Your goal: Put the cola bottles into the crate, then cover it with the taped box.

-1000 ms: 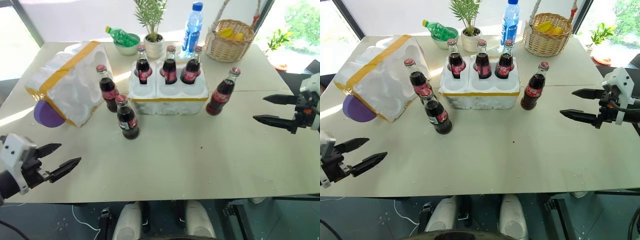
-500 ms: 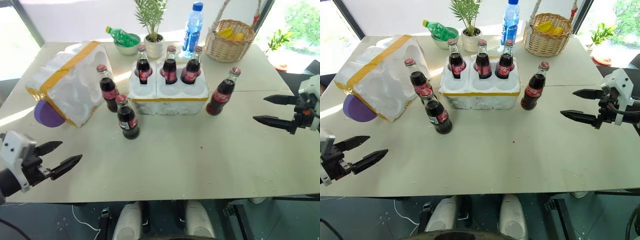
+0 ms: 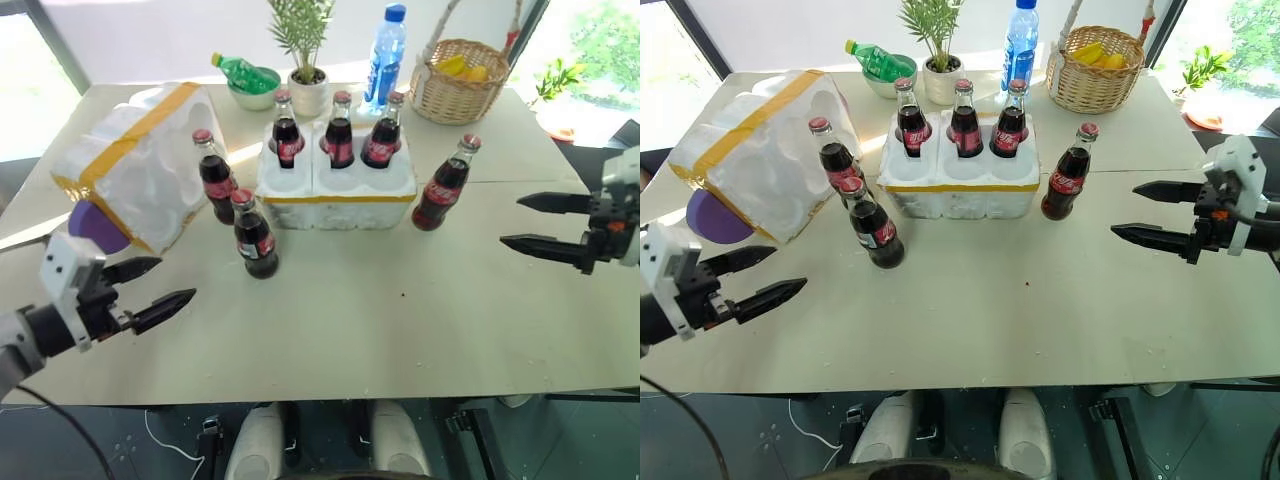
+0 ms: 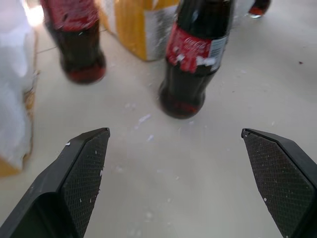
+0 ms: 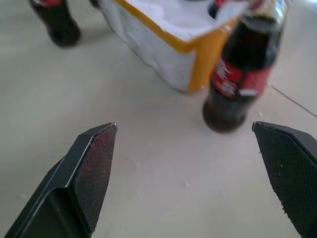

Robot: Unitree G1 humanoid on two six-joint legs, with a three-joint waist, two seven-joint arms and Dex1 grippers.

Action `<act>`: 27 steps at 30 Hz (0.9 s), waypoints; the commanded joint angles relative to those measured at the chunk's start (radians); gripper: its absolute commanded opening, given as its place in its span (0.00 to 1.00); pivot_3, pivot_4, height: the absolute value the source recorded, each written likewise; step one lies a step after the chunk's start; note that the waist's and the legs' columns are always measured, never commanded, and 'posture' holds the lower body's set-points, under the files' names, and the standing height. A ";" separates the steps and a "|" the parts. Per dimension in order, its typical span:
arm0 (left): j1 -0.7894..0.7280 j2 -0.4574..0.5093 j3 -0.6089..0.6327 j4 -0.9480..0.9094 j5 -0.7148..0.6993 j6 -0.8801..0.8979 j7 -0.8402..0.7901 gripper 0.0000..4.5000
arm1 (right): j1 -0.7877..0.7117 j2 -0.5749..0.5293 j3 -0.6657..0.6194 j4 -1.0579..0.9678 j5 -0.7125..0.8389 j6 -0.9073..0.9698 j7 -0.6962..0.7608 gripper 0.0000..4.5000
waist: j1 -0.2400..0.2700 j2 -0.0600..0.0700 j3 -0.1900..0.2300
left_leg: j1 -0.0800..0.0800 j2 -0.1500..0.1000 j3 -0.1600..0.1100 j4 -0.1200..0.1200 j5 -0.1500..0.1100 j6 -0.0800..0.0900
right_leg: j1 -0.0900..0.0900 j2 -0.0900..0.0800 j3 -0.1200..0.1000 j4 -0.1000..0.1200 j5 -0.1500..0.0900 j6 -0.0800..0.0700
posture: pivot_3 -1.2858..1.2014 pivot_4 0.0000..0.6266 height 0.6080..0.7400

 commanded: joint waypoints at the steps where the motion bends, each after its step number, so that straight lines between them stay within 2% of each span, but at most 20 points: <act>1: -0.109 0.025 -0.103 0.056 0.025 -0.043 -0.035 0.99 | -0.014 -0.047 -0.066 -0.122 0.145 0.138 0.028 1.00 | 0.002 0.000 0.000 | 0.000 0.000 0.000 0.000 0.000 0.000 | 0.000 0.000 0.000 0.000 0.000 0.000 | 0.52 0.24 1.00; 10: -0.473 -0.044 -0.448 0.307 0.176 -0.147 -0.120 0.99 | -0.012 -0.045 -0.100 -0.346 0.373 0.334 -0.035 1.00 | 0.012 -0.001 0.000 | 0.000 0.000 0.000 0.000 0.001 0.000 | 0.000 0.000 0.000 0.000 0.002 0.003 | 0.52 0.24 1.00; 18: -0.674 -0.153 -0.613 0.513 0.292 -0.239 -0.198 0.99 | -0.010 -0.014 -0.125 -0.433 0.477 0.384 -0.174 1.00 | 0.024 -0.001 0.000 | 0.000 0.000 0.000 0.001 0.001 -0.001 | 0.001 0.001 0.000 0.000 0.003 0.004 | 0.52 0.24 1.00; 23: -0.726 -0.214 -0.668 0.603 0.357 -0.306 -0.230 0.99 | -0.006 -0.012 -0.132 -0.450 0.506 0.386 -0.237 1.00 | 0.022 -0.002 0.000 | 0.000 0.000 0.000 0.002 0.001 -0.001 | 0.002 0.001 0.000 0.000 0.003 0.005 | 0.52 0.24 1.00; 26: -0.729 -0.222 -0.669 0.601 0.359 -0.307 -0.260 0.82 | -0.012 -0.010 -0.127 -0.448 0.520 0.384 -0.270 1.00 | 0.021 -0.002 0.000 | 0.000 0.000 0.000 0.002 0.001 -0.001 | 0.001 0.001 0.000 0.001 0.003 0.005 | 0.52 0.24 1.00; 27: -0.727 -0.215 -0.664 0.590 0.354 -0.296 -0.270 0.71 | -0.012 -0.008 -0.125 -0.446 0.521 0.381 -0.279 1.00 | 0.021 -0.002 0.000 | 0.000 0.000 0.000 0.002 0.001 -0.001 | 0.001 0.001 0.000 0.001 0.003 0.005 | 0.52 0.24 1.00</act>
